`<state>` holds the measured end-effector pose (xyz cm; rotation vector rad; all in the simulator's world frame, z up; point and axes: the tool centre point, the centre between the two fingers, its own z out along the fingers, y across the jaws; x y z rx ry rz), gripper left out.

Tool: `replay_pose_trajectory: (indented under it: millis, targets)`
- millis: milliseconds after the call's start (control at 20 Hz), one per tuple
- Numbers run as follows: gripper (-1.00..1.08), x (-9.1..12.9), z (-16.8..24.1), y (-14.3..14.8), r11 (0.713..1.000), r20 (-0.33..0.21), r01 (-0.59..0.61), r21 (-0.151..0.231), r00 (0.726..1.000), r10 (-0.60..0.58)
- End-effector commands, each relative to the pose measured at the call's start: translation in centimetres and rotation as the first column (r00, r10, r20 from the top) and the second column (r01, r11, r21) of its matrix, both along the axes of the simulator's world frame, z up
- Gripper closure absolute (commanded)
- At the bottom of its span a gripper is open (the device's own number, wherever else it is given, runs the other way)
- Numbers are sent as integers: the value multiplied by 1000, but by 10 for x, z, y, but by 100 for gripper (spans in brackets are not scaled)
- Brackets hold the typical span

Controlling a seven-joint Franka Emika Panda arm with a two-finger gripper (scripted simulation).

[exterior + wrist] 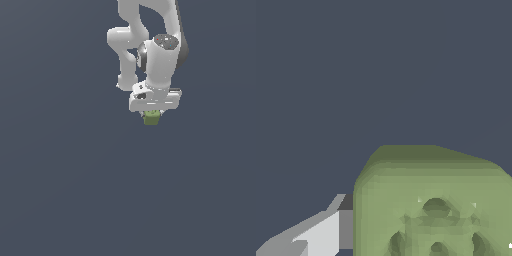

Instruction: Pick up the object and move it to a goal position.

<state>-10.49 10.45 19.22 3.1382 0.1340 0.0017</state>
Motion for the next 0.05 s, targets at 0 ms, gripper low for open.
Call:
replay_pose_trajectory:
  millis: [0]
  targets:
    - [108,0,2,1,1000,-1,1,0,1000,-1]
